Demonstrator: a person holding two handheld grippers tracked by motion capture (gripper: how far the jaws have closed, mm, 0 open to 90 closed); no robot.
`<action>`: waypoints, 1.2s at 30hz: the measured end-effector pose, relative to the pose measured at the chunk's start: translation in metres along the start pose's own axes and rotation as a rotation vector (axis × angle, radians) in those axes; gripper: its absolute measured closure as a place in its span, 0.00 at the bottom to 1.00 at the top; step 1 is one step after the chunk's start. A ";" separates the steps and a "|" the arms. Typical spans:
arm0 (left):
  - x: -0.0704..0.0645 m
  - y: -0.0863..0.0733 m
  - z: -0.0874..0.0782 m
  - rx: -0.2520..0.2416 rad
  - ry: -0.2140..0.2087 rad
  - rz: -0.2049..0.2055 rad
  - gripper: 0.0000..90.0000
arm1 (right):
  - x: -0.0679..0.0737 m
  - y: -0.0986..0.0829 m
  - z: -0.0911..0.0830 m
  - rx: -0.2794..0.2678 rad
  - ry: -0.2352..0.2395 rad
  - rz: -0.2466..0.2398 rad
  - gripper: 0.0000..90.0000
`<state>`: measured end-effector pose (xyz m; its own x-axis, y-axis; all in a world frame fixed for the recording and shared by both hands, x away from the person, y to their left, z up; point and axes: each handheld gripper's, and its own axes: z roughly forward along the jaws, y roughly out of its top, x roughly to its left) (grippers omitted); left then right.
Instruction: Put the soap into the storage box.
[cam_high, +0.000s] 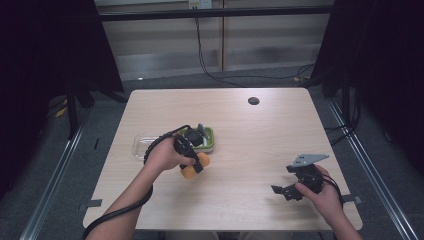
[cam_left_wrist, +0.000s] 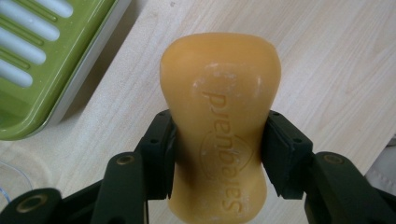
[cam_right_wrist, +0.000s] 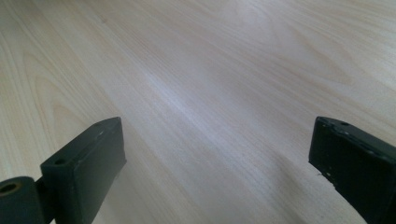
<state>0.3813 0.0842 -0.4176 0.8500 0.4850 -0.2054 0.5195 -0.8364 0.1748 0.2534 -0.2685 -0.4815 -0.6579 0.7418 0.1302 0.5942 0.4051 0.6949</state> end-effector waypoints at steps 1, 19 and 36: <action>0.000 0.000 0.000 0.000 0.000 0.000 0.55 | 0.000 0.000 0.000 0.000 0.000 0.000 0.04; 0.008 0.004 -0.009 0.014 0.010 -0.011 0.55 | 0.000 0.000 0.000 0.002 -0.003 -0.007 0.04; 0.016 0.009 -0.021 0.020 0.030 -0.010 0.55 | 0.000 0.000 0.000 0.003 0.002 -0.003 0.04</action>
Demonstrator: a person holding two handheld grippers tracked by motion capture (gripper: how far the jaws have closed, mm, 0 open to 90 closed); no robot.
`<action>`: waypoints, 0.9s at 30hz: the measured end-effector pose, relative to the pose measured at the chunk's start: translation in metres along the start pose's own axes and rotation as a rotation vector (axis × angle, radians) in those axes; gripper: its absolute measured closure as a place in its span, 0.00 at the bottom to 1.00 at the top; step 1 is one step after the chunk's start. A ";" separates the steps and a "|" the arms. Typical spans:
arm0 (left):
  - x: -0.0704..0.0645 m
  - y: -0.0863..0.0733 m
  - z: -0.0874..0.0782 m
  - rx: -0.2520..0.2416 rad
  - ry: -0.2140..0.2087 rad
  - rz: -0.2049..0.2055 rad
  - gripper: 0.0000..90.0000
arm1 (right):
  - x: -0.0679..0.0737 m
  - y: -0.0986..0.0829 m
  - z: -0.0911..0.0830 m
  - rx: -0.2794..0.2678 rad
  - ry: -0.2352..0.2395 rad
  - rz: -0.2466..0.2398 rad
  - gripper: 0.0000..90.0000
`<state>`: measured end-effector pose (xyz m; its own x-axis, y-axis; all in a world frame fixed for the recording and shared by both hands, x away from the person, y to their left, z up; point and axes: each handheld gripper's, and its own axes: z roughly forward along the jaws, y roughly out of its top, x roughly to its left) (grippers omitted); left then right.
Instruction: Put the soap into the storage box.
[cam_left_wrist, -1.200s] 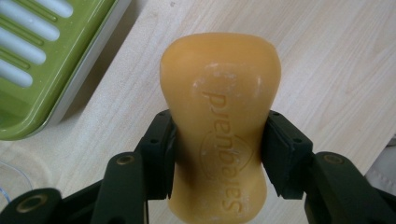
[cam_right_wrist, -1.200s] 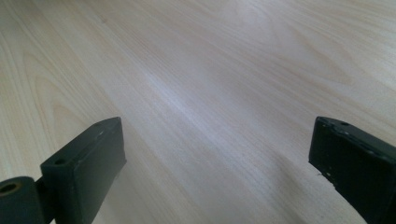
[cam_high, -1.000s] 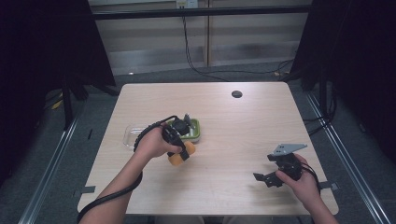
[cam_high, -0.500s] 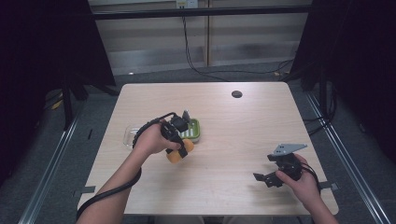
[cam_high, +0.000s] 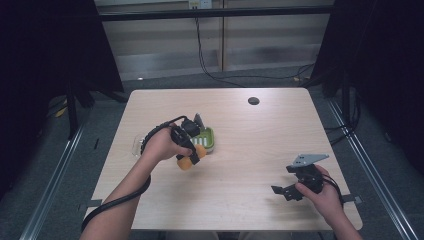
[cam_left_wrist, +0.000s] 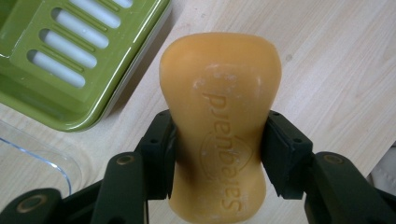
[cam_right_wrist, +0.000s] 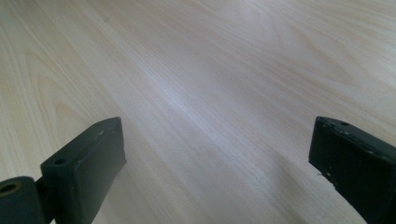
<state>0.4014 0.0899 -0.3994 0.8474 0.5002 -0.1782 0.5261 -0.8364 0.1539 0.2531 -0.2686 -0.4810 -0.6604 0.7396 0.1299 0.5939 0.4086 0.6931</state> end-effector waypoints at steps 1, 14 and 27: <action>0.000 0.000 0.000 0.000 0.000 0.000 0.55 | 0.000 0.000 0.000 0.000 0.000 0.000 0.04; 0.008 0.003 -0.008 0.000 0.015 -0.013 0.55 | 0.000 0.000 0.000 -0.001 0.001 -0.003 0.04; 0.014 0.007 -0.015 0.007 0.027 -0.022 0.55 | 0.000 0.000 0.001 0.001 0.002 -0.002 0.04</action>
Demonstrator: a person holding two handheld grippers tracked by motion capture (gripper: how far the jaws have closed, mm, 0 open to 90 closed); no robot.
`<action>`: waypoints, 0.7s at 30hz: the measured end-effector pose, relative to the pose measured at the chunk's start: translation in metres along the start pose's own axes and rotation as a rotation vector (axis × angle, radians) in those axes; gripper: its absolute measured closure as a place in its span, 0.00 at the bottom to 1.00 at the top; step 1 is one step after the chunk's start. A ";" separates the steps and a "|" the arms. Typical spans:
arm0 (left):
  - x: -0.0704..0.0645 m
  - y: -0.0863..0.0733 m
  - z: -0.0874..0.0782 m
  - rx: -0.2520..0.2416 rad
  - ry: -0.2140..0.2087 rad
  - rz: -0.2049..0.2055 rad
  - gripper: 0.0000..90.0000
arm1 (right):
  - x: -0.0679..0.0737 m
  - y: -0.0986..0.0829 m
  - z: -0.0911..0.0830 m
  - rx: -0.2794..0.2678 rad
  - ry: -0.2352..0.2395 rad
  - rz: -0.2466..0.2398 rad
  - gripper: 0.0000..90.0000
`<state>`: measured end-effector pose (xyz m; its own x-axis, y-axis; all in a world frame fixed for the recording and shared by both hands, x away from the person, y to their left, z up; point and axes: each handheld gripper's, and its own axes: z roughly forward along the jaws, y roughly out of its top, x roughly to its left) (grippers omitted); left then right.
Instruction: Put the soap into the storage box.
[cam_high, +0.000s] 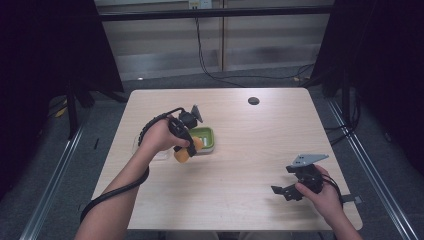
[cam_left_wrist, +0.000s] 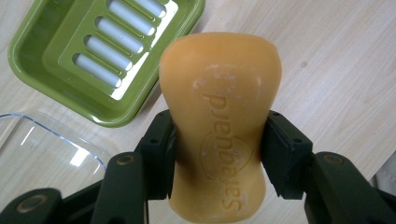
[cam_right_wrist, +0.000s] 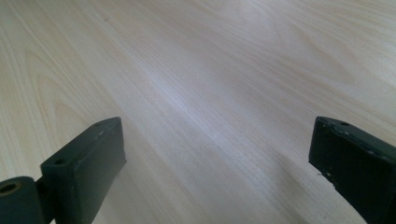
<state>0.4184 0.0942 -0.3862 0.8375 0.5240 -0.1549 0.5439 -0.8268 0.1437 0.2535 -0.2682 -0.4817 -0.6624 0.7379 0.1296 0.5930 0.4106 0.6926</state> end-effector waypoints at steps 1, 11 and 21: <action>0.001 0.001 -0.001 0.001 -0.002 0.003 0.55 | 0.000 0.000 0.000 -0.002 0.003 0.000 0.04; 0.004 0.004 -0.006 0.005 0.006 -0.005 0.55 | 0.000 0.000 -0.001 0.001 -0.003 0.002 0.04; 0.007 0.007 -0.010 0.008 0.018 -0.004 0.55 | 0.000 0.000 0.000 0.004 -0.006 -0.001 0.04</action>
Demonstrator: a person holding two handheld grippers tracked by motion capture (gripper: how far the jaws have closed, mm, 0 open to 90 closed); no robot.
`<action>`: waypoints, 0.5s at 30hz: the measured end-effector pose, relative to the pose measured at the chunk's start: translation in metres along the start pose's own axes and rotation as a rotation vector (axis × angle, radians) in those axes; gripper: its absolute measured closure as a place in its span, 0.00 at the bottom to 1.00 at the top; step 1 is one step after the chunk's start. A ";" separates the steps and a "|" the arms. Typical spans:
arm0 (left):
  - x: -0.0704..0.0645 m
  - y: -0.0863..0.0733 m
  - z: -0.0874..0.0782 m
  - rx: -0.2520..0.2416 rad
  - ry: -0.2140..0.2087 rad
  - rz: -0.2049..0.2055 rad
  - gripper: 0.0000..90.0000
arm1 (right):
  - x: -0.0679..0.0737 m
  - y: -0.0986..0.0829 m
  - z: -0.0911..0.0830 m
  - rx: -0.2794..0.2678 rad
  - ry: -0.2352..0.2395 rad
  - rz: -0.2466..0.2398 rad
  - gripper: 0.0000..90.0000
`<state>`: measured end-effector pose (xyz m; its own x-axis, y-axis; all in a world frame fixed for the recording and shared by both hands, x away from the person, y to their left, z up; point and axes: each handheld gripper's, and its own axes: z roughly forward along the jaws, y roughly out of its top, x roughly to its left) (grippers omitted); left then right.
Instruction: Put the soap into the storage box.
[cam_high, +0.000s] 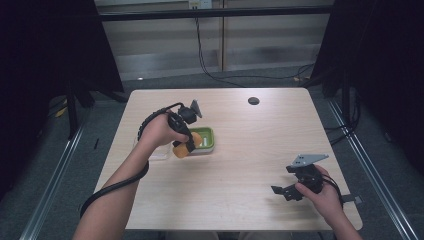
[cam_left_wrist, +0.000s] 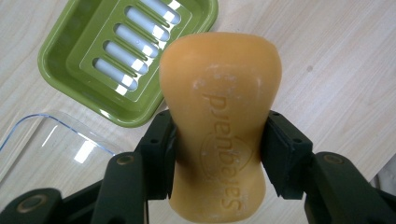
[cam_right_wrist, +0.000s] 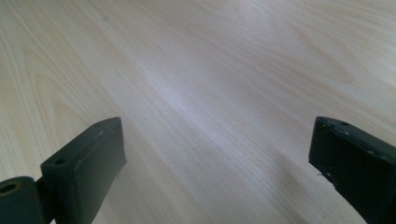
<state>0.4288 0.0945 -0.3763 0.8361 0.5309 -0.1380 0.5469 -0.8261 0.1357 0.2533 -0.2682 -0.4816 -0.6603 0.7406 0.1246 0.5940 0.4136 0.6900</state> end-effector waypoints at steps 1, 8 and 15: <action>0.000 0.000 0.000 0.000 0.000 0.000 0.55 | 0.000 0.000 0.000 0.000 -0.001 -0.001 0.04; 0.004 0.002 -0.003 -0.002 0.013 -0.001 0.55 | 0.000 0.000 0.001 0.000 0.006 0.000 0.04; 0.009 0.005 -0.006 0.010 0.025 0.015 0.55 | 0.000 0.000 0.000 -0.002 -0.001 -0.001 0.04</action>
<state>0.4395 0.0958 -0.3713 0.8450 0.5230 -0.1118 0.5341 -0.8358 0.1274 0.2537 -0.2683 -0.4818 -0.6606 0.7405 0.1236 0.5927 0.4133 0.6913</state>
